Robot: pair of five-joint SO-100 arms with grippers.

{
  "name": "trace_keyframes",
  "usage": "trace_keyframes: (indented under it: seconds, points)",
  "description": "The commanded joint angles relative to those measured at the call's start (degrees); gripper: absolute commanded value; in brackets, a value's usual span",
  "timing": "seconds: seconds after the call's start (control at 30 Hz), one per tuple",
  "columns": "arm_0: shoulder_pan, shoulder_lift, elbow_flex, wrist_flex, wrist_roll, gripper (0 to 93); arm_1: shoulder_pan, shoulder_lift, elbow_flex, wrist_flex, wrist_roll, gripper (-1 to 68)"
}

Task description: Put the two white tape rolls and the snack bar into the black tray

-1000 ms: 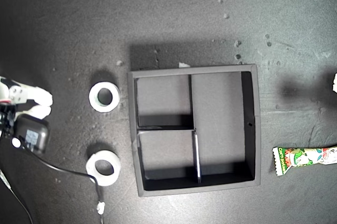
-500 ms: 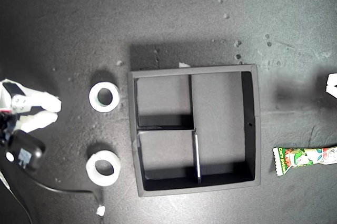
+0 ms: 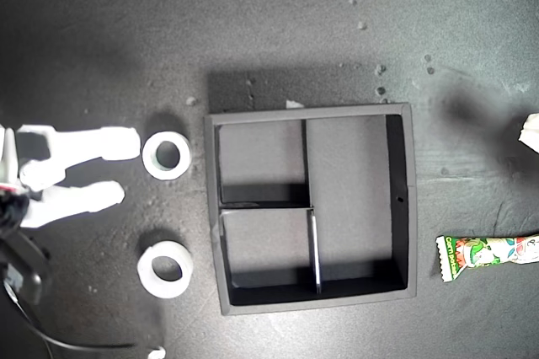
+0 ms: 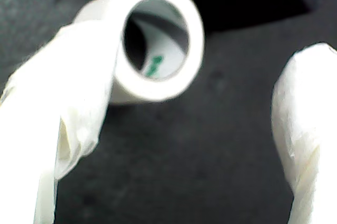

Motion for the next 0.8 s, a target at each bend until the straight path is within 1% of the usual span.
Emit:
trace_keyframes:
  seconds: [0.0,0.13,0.27,0.33,0.43,0.57,0.63,0.77]
  points:
    - [2.0,2.0,-5.3,2.6,-1.9,22.9,0.0,0.4,0.7,-8.5,-25.1,-0.5]
    - [2.4,-0.4,-7.4,5.0,-4.7,24.0,0.5,0.4,0.6,-12.4,-39.7,-0.4]
    - [3.1,-8.8,-12.8,4.0,-4.8,24.6,0.9,0.4,-2.6,-14.6,-49.5,-0.4]
    - [3.6,-17.1,-16.5,1.6,-4.5,24.7,0.1,0.4,-5.5,-15.6,-53.9,-0.4]
    - [4.8,-35.9,-25.1,-1.8,-3.3,24.8,-1.2,0.4,-11.7,-16.6,-60.0,-0.4]
    - [4.3,-61.1,-37.6,0.7,-2.2,24.9,-2.6,-0.4,-21.7,-16.5,-65.6,-0.4]
    - [3.9,-68.6,-40.8,1.8,-2.5,24.8,-4.0,-0.4,-26.0,-15.8,-67.2,-0.4]
    - [2.7,-75.3,-42.2,1.5,-3.3,24.4,-5.7,-0.6,-30.7,-15.0,-68.1,-0.5]
